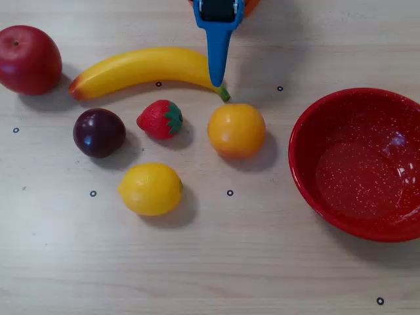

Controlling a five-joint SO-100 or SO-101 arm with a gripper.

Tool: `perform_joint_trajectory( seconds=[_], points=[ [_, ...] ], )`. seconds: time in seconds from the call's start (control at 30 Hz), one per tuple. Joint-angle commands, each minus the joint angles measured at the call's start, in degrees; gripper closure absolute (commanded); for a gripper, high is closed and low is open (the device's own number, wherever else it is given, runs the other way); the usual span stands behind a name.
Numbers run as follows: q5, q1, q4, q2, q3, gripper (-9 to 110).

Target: Put the lemon in the red bowl.

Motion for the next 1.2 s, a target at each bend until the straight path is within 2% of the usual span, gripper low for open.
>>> perform_joint_trajectory(
  seconds=[0.0,0.57,0.93,1.17],
  points=[
    [0.00,-0.18,0.35,0.53,0.62,101],
    [-1.23,-0.44,-0.62,-0.97,-0.35,101],
    [-2.90,-0.79,2.46,-14.24,-15.56,101],
    [-0.18,-2.37,4.75,-25.31,-27.16,101]
  ],
)
